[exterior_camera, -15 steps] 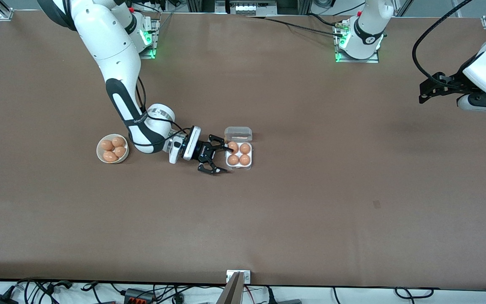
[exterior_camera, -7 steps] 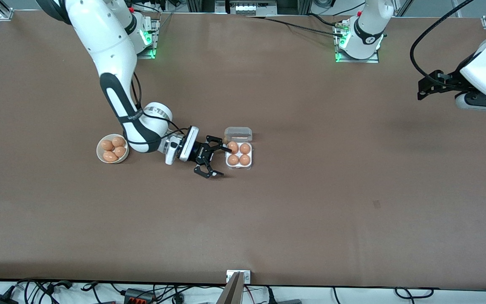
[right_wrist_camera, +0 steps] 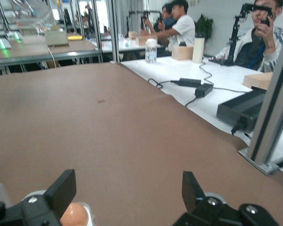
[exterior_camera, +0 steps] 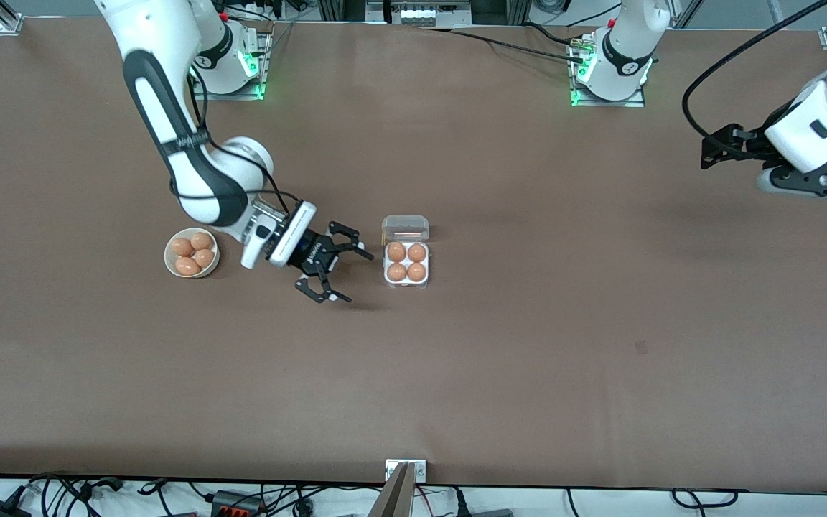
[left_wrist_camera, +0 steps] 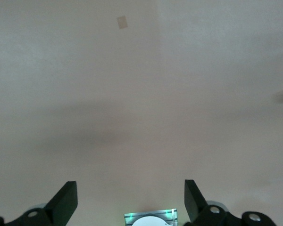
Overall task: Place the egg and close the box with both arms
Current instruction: 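Withdraw the right gripper while the left gripper reaches the carton lid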
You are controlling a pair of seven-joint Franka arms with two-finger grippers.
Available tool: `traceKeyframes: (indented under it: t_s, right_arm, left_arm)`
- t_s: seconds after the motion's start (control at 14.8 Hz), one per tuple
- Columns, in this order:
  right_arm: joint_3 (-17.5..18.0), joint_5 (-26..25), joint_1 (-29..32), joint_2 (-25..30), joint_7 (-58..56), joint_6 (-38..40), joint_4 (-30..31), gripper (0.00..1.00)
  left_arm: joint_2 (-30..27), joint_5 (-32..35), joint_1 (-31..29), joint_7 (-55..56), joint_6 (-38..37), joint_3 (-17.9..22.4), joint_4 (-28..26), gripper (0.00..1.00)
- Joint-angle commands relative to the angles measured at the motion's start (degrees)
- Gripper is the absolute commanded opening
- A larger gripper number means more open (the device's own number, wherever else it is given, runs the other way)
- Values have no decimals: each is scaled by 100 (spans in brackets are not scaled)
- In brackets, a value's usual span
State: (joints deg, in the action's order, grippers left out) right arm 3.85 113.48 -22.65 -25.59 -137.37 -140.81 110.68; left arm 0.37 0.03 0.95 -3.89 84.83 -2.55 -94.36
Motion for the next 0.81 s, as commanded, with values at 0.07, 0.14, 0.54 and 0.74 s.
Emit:
traceKeyframes:
  t_s: [0.07, 0.14, 0.54, 0.74]
  right_arm:
    - [37, -1237, 208, 949, 1480, -368, 639, 100]
    - [37, -1632, 331, 1098, 1841, -368, 692, 100]
    - [37, -5050, 1385, 1942, 4670, 649, 807, 100]
    - [28, -6658, 1799, 2425, 6541, 1256, 693, 100]
  left_arm:
    - [156, -55, 81, -235, -622, -27, 252, 33]
    - [191, -82, 142, -218, -756, -35, 252, 21]
    - [191, -170, 537, 229, -784, -280, -72, 1]
    - [357, -302, 600, 652, -486, -1061, -442, 1]
